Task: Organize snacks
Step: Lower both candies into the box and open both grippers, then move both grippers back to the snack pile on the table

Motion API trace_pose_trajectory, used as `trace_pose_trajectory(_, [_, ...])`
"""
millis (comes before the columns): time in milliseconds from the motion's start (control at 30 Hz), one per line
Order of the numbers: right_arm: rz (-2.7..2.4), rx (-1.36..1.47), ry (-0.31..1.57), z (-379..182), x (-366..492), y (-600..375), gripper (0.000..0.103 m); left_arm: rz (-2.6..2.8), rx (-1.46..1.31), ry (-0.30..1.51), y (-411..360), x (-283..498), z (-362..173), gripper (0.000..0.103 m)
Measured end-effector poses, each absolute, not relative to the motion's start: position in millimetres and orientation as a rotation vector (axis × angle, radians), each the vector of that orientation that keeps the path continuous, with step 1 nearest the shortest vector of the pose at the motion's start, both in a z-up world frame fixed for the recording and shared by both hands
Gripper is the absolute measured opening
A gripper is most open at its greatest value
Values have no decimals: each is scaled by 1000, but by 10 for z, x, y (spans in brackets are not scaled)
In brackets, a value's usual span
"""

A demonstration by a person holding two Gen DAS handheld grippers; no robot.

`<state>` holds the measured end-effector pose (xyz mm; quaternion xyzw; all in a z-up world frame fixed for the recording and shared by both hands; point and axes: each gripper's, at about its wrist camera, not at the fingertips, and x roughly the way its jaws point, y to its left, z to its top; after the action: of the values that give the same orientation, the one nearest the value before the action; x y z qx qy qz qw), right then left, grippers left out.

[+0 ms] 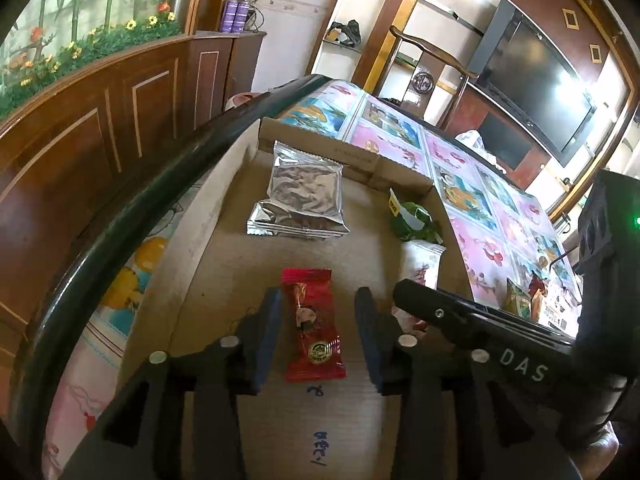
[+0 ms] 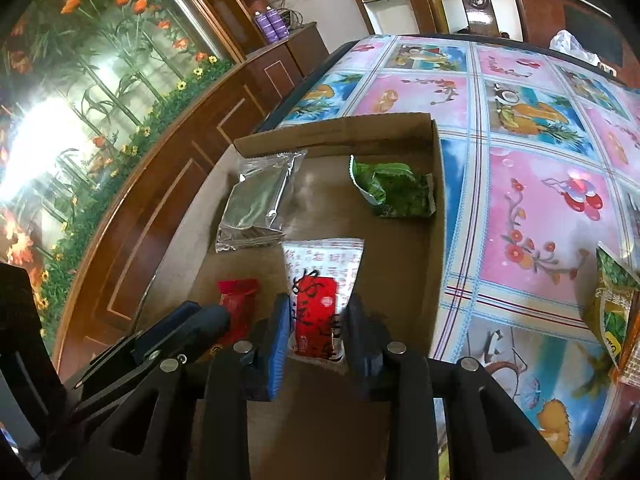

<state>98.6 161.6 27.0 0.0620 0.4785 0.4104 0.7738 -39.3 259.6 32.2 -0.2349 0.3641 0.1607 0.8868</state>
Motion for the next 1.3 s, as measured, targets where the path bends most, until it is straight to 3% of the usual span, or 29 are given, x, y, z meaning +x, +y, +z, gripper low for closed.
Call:
trace_pose_trajectory(100, [896, 154, 1033, 289, 984, 1576, 39, 334, -491, 747, 2582, -413, 353, 40])
trace_pose_trajectory(600, [912, 264, 973, 377, 862, 831, 39, 290, -429, 713, 2229, -465, 609, 44])
trace_pose_trajectory(1100, [681, 433, 889, 133, 972, -1076, 38, 111, -247, 766, 1154, -292, 703, 46])
trace_pose_trajectory(1300, [568, 463, 932, -57, 1101, -1364, 38, 21, -189, 808, 716, -183, 642, 49])
